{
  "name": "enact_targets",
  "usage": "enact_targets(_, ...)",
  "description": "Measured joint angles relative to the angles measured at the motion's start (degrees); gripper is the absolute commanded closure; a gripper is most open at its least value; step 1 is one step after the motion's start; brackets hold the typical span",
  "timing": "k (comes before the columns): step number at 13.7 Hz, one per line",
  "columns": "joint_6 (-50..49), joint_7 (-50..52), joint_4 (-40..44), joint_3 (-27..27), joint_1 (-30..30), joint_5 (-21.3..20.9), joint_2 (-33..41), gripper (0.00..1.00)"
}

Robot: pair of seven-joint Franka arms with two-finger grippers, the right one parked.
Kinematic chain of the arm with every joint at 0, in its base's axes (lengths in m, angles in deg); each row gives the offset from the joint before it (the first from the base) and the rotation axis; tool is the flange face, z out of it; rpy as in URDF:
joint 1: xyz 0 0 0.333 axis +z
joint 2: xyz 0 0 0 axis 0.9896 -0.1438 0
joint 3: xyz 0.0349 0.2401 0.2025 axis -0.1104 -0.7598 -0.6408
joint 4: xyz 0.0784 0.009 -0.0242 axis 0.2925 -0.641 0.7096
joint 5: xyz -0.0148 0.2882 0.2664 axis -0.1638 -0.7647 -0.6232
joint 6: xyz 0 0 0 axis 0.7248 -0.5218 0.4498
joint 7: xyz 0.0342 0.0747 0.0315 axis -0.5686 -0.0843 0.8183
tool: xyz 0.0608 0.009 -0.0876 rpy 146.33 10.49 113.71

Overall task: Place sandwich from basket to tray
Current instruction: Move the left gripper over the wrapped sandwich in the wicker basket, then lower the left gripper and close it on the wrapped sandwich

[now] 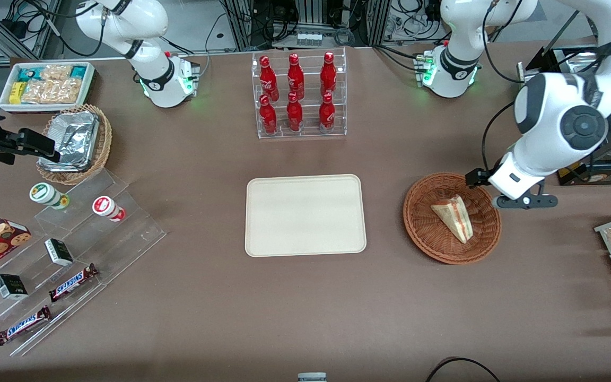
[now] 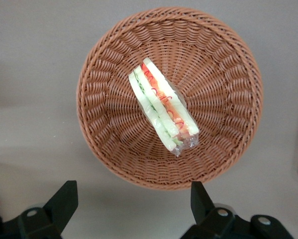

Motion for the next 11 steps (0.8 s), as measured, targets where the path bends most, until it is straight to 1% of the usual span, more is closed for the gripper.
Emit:
enact_targets(2, 2.93, 2.48, -2.56, -0.03, 0.01, 0.03, 0.02, 0.0)
enact_targets(4, 5.48, 8.83, -3.94, 0.01, -0.02, 0.03, 0.02, 0.0)
enact_targets(8, 9.58, 25.67, -5.39, 0.25, -1.65, 0.06, -0.62, 0.0)
enact_targets(11, 12.69, 36.87, -5.81, 0.41, -2.86, 0.06, -2.46, 0.0)
